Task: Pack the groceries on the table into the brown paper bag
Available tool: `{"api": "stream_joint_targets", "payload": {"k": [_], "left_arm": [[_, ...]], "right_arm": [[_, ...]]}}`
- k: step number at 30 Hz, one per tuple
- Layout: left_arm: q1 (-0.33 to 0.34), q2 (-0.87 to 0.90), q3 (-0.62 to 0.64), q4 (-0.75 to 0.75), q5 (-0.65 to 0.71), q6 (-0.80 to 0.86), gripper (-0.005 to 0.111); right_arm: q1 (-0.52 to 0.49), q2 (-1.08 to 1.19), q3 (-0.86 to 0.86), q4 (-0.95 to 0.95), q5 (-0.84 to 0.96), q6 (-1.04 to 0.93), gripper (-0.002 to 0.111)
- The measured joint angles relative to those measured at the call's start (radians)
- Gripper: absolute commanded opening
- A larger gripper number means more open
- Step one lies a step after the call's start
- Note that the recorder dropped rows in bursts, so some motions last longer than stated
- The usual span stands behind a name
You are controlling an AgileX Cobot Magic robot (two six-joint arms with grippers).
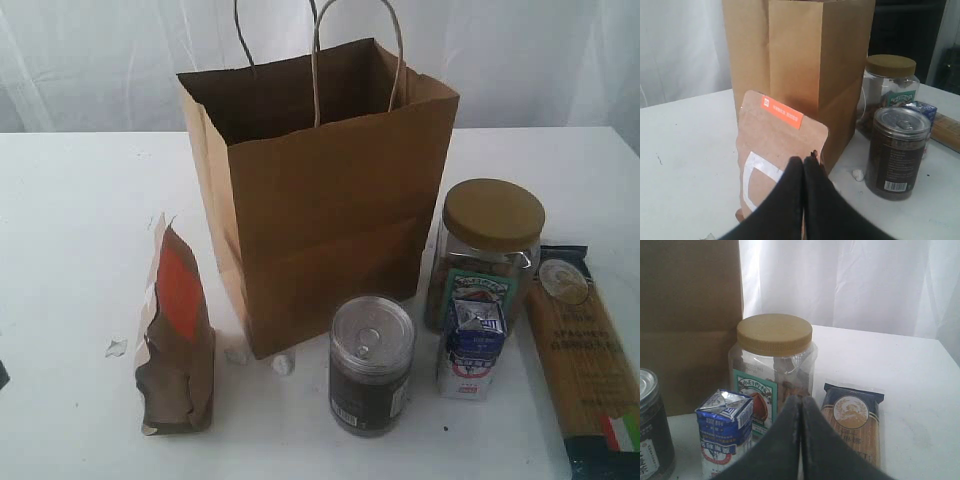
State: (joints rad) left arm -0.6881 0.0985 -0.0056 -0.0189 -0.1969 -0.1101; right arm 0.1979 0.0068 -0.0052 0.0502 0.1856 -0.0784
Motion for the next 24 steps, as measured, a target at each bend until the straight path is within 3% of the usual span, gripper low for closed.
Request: {"api": "stream_joint_targets", "payload": {"k": [17, 24], "left_arm": [[0.344, -0.095, 0.002, -0.018, 0.045, 0.000, 0.000], [0.374, -0.095, 0.002, -0.018, 0.051, 0.000, 0.000]], "right_arm": [[0.000, 0.000, 0.000, 0.000, 0.000, 0.000, 0.000], [0.000, 0.000, 0.000, 0.000, 0.000, 0.000, 0.000]]}}
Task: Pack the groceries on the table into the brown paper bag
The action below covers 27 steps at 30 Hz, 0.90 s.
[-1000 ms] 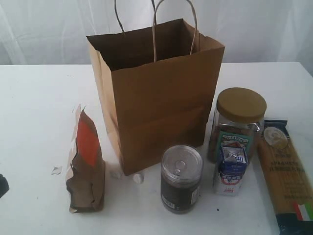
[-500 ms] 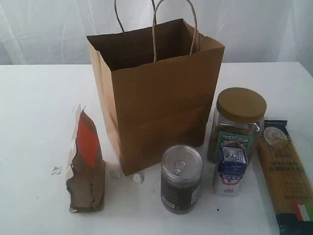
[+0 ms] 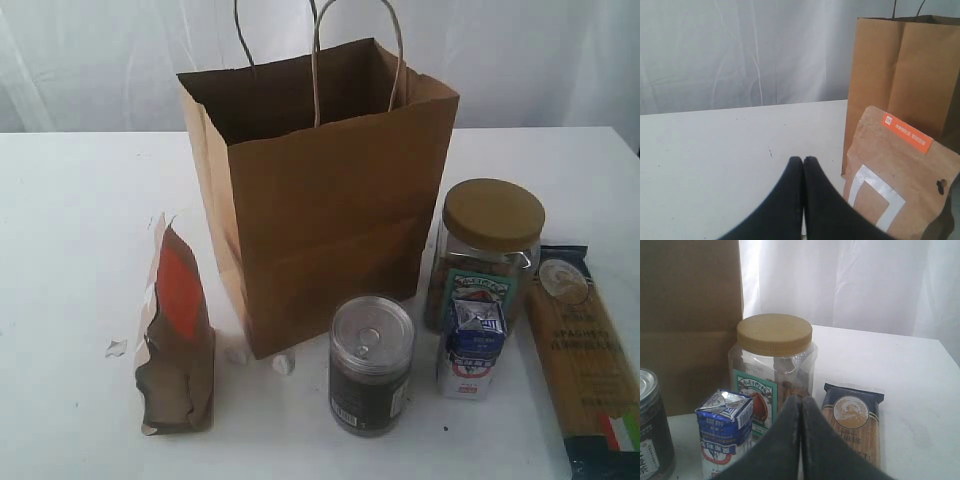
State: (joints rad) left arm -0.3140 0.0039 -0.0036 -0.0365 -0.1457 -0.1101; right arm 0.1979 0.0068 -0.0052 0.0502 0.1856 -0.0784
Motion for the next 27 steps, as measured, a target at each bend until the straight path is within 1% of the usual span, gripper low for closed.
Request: {"api": "stream_joint_targets", "payload": {"k": [19, 22, 24, 27], "left_arm": [[0.000, 0.000, 0.000, 0.000, 0.000, 0.004, 0.000], [0.000, 0.000, 0.000, 0.000, 0.000, 0.004, 0.000], [0.000, 0.000, 0.000, 0.000, 0.000, 0.004, 0.000], [0.000, 0.000, 0.000, 0.000, 0.000, 0.004, 0.000]], "right_arm": [[0.000, 0.000, 0.000, 0.000, 0.000, 0.000, 0.000], [0.000, 0.000, 0.000, 0.059, -0.037, 0.078, 0.000], [0.000, 0.000, 0.000, 0.108, -0.086, 0.170, 0.000], [0.000, 0.000, 0.000, 0.134, -0.157, 0.244, 0.000]]}}
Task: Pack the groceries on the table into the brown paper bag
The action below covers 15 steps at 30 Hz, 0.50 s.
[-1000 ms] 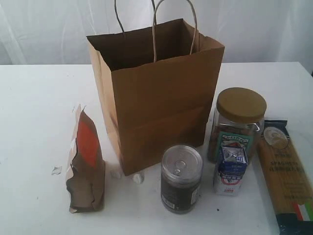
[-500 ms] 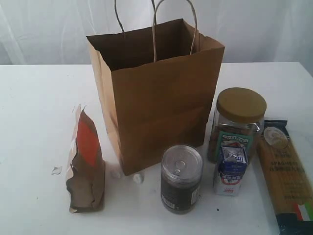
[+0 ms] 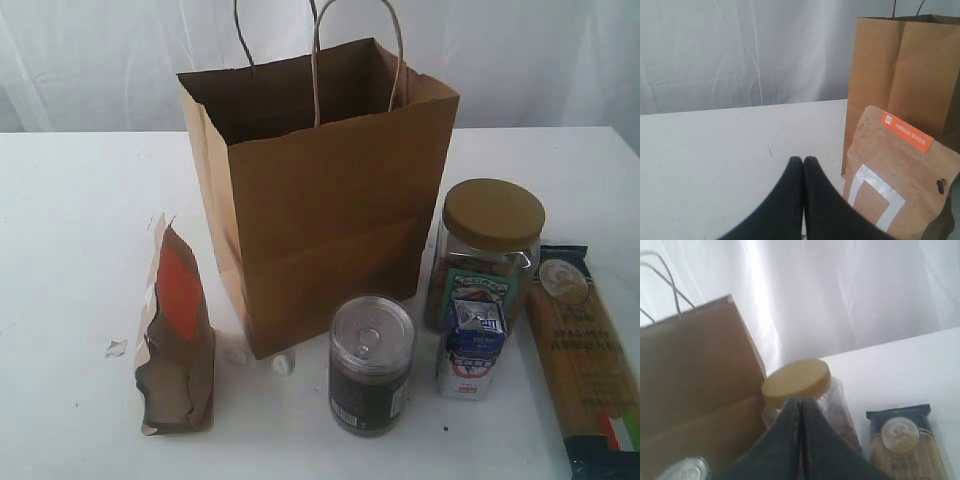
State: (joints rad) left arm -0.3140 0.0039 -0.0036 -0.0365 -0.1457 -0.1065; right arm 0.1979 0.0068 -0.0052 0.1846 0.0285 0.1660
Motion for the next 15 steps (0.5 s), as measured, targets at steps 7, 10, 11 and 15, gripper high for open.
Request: {"api": "stream_joint_targets", "payload": {"k": [7, 10, 11, 15], "left_arm": [[0.000, 0.000, 0.000, 0.000, 0.000, 0.000, 0.000], [0.000, 0.000, 0.000, 0.000, 0.000, 0.000, 0.000], [0.000, 0.000, 0.000, 0.000, 0.000, 0.000, 0.000], [0.000, 0.000, 0.000, 0.000, 0.000, 0.000, 0.000]], "right_arm": [[0.000, -0.002, 0.000, 0.043, -0.160, 0.145, 0.000], [0.000, -0.002, -0.003, 0.045, -0.119, 0.169, 0.000], [0.000, -0.002, -0.017, 0.045, -0.069, 0.171, 0.001], [0.017, -0.002, -0.136, 0.047, 0.141, 0.159, 0.021]]}}
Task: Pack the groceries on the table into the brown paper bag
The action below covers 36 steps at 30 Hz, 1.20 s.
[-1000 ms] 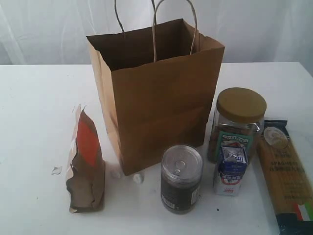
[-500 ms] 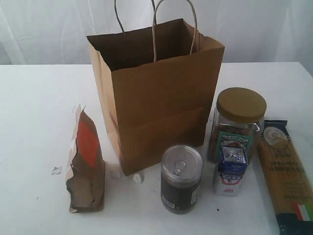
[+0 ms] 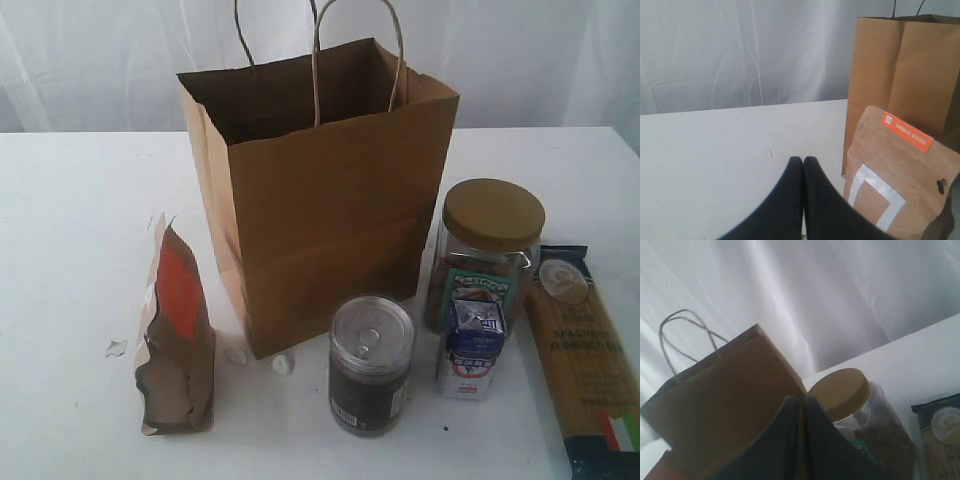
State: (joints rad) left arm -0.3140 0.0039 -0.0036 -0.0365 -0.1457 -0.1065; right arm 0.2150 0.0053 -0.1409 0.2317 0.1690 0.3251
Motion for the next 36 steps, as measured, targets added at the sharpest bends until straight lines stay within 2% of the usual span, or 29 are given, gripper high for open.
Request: {"api": "stream_joint_targets", "payload": {"k": [3, 4, 5, 10, 17, 26, 36], "left_arm": [[0.000, 0.000, 0.000, 0.000, 0.001, 0.000, 0.000], [0.000, 0.000, 0.000, 0.000, 0.001, 0.000, 0.000], [0.000, 0.000, 0.000, 0.000, 0.001, 0.000, 0.000], [0.000, 0.000, 0.000, 0.000, 0.001, 0.000, 0.000], [0.000, 0.000, 0.000, 0.000, 0.001, 0.000, 0.000], [0.000, 0.000, 0.000, -0.002, 0.001, 0.000, 0.000], [0.000, 0.000, 0.000, -0.002, 0.001, 0.000, 0.000]], "right_arm": [[0.042, 0.038, -0.129, 0.024, 0.193, -0.117, 0.053], [0.056, 0.071, -0.176, 0.041, 0.257, -0.178, 0.061], [0.069, 0.109, -0.221, 0.056, 0.318, -0.237, 0.065], [0.092, 0.355, -0.434, 0.086, 0.564, -0.423, 0.069], [0.114, 0.728, -0.654, 0.221, 0.794, -0.754, 0.073], [0.251, 1.024, -0.734, 0.228, 0.765, -0.849, 0.091], [0.363, 1.205, -0.734, 0.155, 0.635, -0.849, 0.094]]}}
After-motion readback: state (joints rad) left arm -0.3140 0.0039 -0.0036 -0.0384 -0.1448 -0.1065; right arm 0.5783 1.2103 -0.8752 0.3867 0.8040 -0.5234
